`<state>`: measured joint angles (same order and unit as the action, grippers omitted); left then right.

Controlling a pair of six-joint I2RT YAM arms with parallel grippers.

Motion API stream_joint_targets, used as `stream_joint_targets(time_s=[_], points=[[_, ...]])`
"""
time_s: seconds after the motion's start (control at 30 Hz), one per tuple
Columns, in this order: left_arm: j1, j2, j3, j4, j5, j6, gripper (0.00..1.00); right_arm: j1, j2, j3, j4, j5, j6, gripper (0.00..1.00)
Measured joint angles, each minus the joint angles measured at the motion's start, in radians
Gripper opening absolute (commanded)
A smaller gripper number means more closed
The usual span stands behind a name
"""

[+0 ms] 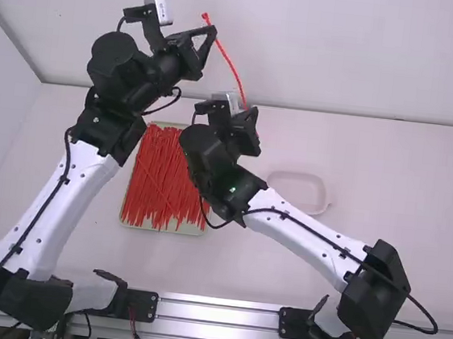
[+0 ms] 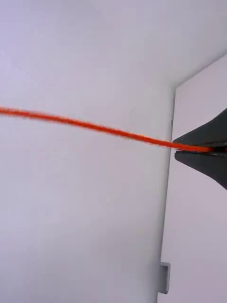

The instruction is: Fasten the cable tie

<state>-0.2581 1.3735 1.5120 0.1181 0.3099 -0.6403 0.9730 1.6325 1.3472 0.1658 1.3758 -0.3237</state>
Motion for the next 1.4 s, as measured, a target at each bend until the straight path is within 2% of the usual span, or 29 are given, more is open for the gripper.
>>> stream_joint_targets(time_s=[0.33, 0.37, 0.53, 0.57, 0.63, 1.03, 1.1, 1.4], points=[[0.000, 0.011, 0.000, 0.013, 0.000, 0.001, 0.02, 0.000, 0.000, 0.000, 0.000, 0.000, 0.002, 0.00], [0.000, 0.011, 0.000, 0.016, 0.000, 0.000, 0.06, 0.000, 0.000, 0.000, 0.000, 0.000, 0.002, 0.00], [0.000, 0.011, 0.000, 0.023, 0.003, 0.000, 0.12, 0.000, 0.000, 0.000, 0.003, -0.002, 0.002, 0.00], [0.000, 0.011, 0.000, 0.023, 0.003, 0.000, 0.11, 0.000, 0.000, 0.000, 0.003, -0.002, 0.003, 0.00], [0.000, 0.011, 0.000, 0.025, 0.006, 0.000, 0.02, 0.000, 0.000, 0.000, 0.002, -0.003, 0.002, 0.00], [0.000, 0.011, 0.000, 0.038, 0.028, 0.000, 0.02, 0.000, 0.000, 0.000, 0.003, -0.005, 0.002, 0.00], [0.000, 0.011, 0.000, 0.038, 0.027, 0.000, 0.08, 0.000, 0.000, 0.000, 0.005, -0.005, 0.003, 0.00], [0.000, 0.011, 0.000, 0.038, 0.030, -0.018, 0.12, -0.012, 0.000, 0.000, 0.007, -0.005, 0.006, 0.00]])
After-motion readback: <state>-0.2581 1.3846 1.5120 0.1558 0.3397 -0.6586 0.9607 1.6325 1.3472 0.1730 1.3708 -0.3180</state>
